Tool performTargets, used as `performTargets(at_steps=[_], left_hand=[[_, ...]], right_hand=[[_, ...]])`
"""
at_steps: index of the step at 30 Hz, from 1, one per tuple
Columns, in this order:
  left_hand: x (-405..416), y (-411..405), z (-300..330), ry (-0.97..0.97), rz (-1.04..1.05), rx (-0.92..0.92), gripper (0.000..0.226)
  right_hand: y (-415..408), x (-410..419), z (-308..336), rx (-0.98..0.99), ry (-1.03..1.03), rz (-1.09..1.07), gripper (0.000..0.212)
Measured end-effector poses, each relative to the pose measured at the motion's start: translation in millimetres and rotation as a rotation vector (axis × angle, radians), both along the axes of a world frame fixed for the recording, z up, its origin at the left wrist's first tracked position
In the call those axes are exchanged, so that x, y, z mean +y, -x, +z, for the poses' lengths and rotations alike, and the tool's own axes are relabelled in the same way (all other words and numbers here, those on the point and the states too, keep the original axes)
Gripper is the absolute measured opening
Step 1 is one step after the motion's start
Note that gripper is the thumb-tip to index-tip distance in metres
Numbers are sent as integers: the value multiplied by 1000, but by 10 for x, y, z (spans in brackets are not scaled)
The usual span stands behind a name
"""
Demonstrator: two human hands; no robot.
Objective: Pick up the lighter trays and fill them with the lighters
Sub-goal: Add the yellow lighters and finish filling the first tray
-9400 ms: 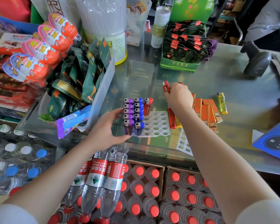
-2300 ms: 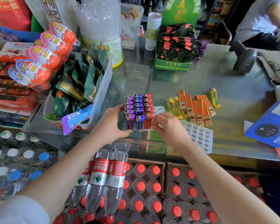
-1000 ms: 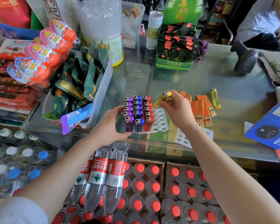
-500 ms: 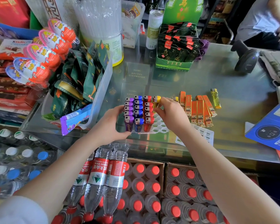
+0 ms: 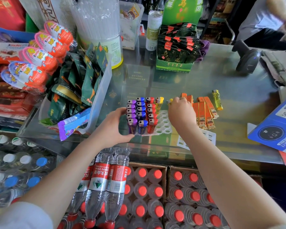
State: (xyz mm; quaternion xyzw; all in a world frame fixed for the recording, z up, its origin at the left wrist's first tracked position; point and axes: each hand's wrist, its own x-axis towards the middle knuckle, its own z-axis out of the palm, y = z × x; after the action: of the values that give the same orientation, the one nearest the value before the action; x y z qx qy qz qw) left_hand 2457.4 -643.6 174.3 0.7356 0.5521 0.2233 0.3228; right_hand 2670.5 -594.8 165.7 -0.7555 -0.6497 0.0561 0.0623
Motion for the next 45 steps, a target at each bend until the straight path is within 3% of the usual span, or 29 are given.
performTargets(at_steps=[7,14,19,24,32,38,45], left_hand=[[-32,34,-43,3,9,12,75],[-38,51,-85,-2,19,35,77],[-29,25,-83,15,16,18,77],[-14,11,-57,30,0,30,77],[3,-14,-62,31,-4,27,77],[43,-38,-61,26,-1,-4,74],[87,-50,-29,30,-24,-13,72]], right_hand=[[-13,59,-17,210,18,-28,14],[-43,-249,193,700,-217,146,16],[-45,-417,121,872,-145,181,19],[-10,-386,85,859,-170,193,18],[24,-280,81,586,-352,380,15],[-78,-268,96,523,-383,465,17],[-104,-292,55,810,-279,267,19]])
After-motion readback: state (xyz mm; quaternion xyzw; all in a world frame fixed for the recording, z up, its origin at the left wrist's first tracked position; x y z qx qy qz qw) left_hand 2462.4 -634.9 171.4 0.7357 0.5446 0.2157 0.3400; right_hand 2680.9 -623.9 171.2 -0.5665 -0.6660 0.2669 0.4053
